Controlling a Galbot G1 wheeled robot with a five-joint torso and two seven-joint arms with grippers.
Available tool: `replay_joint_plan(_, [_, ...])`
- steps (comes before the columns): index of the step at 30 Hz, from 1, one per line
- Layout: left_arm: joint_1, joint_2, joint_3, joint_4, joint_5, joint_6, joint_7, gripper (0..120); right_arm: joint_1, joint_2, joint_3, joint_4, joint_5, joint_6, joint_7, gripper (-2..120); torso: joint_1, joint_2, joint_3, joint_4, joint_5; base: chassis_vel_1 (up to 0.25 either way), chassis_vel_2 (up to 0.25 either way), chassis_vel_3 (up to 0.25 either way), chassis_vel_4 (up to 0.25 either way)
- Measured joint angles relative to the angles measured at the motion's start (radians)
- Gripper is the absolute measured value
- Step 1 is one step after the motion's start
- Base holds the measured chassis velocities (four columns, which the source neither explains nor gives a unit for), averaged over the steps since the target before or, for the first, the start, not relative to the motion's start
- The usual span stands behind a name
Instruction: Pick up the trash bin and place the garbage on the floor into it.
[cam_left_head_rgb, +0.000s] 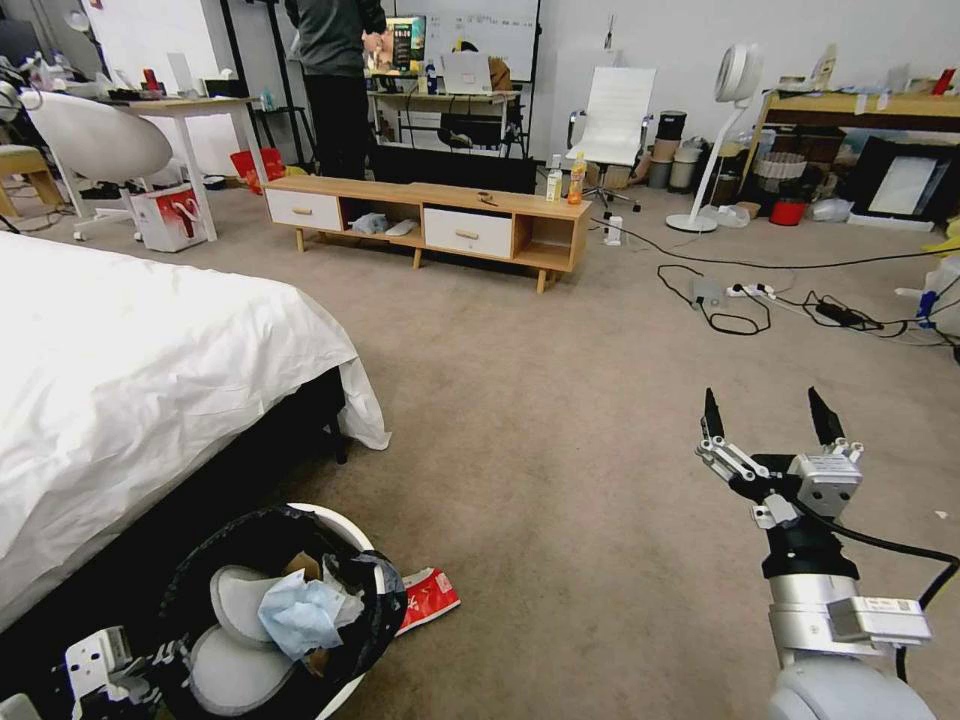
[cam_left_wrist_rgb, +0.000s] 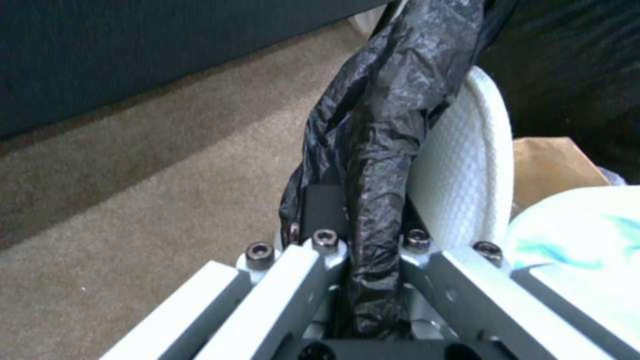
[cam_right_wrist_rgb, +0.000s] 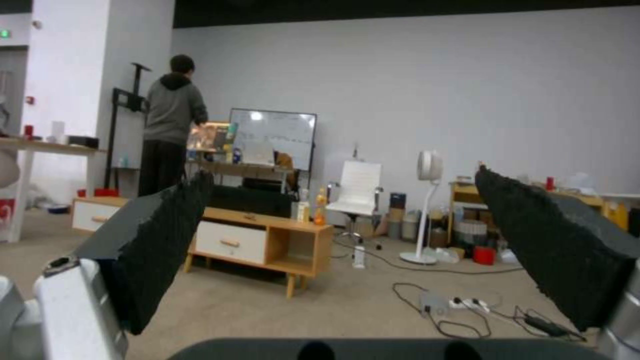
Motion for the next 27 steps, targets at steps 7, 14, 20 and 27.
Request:
replay_joint_plan(7, [0.001, -0.002, -0.009, 0.002, 0.001, -0.002, 0.006, 1, 0.008, -0.019, -0.016, -0.01, 0.007, 0.005, -0.014, 100, 0.0, 0.0, 0.0, 0.0, -0.0001, 0.0, 0.0, 0.0, 0.0])
replay_joint_plan(14, [0.008, -0.003, -0.017, 0.003, 0.001, -0.005, 0.009, 1, 0.019, -0.025, -0.038, -0.021, 0.013, 0.005, -0.021, 100, 0.0, 0.0, 0.0, 0.0, 0.0, 0.0, 0.0, 0.0, 0.0])
replay_joint_plan(20, [0.008, -0.003, -0.019, 0.003, 0.001, -0.006, 0.009, 1, 0.022, -0.025, -0.043, -0.024, 0.016, 0.005, -0.024, 100, 0.0, 0.0, 0.0, 0.0001, 0.0, 0.0, 0.0, 0.0, 0.0])
replay_joint_plan(27, [0.008, -0.006, -0.018, 0.003, 0.003, -0.007, 0.009, 1, 0.022, -0.029, -0.044, -0.025, 0.02, 0.005, -0.025, 100, 0.0, 0.0, 0.0, 0.0001, -0.0002, -0.06, -0.062, 0.05, 0.054])
